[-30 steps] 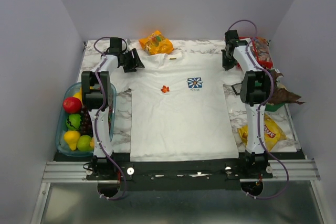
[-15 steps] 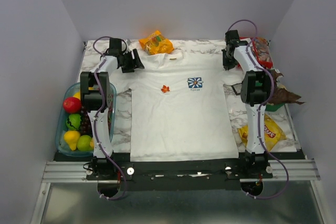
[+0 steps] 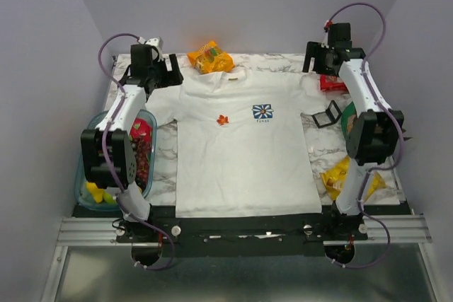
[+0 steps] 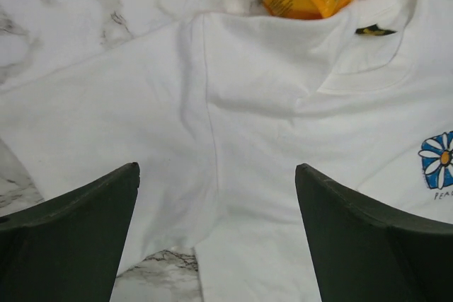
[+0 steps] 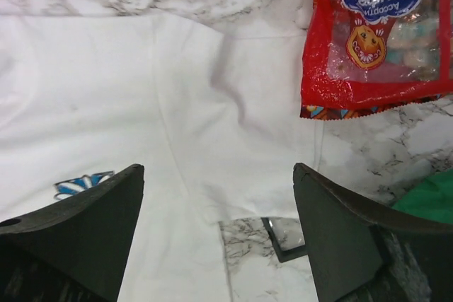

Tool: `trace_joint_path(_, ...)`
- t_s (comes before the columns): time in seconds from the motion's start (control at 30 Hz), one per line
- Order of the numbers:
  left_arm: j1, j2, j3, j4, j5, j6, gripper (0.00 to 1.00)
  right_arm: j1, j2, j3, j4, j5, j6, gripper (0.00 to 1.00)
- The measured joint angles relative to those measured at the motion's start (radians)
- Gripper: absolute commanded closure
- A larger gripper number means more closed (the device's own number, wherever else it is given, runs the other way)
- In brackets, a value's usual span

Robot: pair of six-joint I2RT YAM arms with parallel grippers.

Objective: Pin the brooch onto the clothing

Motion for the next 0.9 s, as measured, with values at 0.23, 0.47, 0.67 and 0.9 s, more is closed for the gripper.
trace_joint_path(0.23, 0.061, -0.338, -0.123, 0.066, 0.006, -0.051, 0.01, 0.000, -0.417, -0.366, 0.163, -0.073, 0.075, 0.07)
trace_joint_path(0.47, 0.139, -0.611, -0.319, 0.067, 0.027, -0.094, 0.01, 0.000, -0.799, -0.697, 0.271, -0.151, 0.135, 0.07)
trace_joint_path(0.67, 0.136, -0.859, -0.417, 0.070, 0.053, -0.092, 0.01, 0.000, -1.093, -0.913, 0.328, -0.183, 0.151, 0.07)
trace_joint_path(0.9, 0.136, -1.044, -0.536, 0.095, 0.049, -0.105, 0.01, 0.000, -1.343, -1.158, 0.407, -0.182, 0.159, 0.07)
